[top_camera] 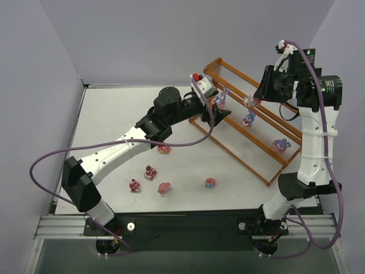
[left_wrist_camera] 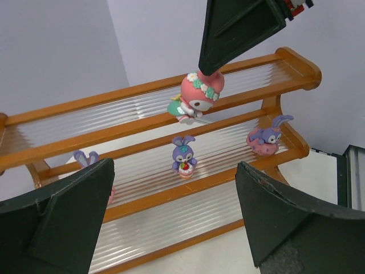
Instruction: Place and organize the plastic toys onto the shelf
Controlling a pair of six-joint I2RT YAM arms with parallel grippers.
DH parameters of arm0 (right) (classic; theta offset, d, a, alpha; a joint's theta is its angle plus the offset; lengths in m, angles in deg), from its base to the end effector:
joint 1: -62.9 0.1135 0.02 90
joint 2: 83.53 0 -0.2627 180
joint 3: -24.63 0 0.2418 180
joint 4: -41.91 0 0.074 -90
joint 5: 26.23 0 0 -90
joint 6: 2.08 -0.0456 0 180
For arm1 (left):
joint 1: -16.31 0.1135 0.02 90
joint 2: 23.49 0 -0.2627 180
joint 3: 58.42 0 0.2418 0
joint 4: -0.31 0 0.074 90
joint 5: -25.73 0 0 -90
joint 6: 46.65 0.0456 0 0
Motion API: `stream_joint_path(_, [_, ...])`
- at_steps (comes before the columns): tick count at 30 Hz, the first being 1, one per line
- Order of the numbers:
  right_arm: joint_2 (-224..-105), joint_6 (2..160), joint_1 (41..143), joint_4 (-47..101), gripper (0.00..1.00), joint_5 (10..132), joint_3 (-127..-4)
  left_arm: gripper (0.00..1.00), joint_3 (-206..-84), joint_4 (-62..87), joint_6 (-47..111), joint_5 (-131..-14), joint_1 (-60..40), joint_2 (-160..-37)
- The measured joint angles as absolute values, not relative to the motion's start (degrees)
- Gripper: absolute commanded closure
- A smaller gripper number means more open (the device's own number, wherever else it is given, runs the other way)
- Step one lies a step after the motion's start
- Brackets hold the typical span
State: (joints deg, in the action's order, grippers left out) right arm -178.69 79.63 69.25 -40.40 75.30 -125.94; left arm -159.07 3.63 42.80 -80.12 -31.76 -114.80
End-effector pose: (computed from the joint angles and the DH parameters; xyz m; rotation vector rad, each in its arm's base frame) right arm 0.2840 0.0408 0.5205 -0.0922 2.0475 0.3649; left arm 0.2459 -0.2924 0.4277 0.8252 1.2928 -0.8855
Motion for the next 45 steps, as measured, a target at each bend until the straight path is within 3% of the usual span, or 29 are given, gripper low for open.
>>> stream_joint_path(12, [-174.07,73.38,71.50,-42.66,1.00,85.33,-118.55,0.06,-161.04,6.62,51.91,-86.29,-36.27,-116.66])
stream_joint_path(17, [-174.07,73.14,74.30,-43.70,1.00,85.40,-117.74,0.09,-161.41,9.14,57.75,-83.40,-41.16,-117.77])
stream_joint_path(28, [-174.05,72.74,74.72,-44.25,1.00,85.90,-117.65,0.08,-163.05,8.85,59.01,-74.97,-41.62,-121.49])
stream_joint_path(34, [-174.05,72.72,74.96,-44.25,1.00,86.19,-117.65,0.21,-163.05,8.81,59.06,-70.05,-41.75,-122.95])
stream_joint_path(45, [-174.05,72.74,74.96,-44.25,1.00,86.34,-117.65,0.11,-163.05,7.47,59.01,-68.30,-41.91,-122.95])
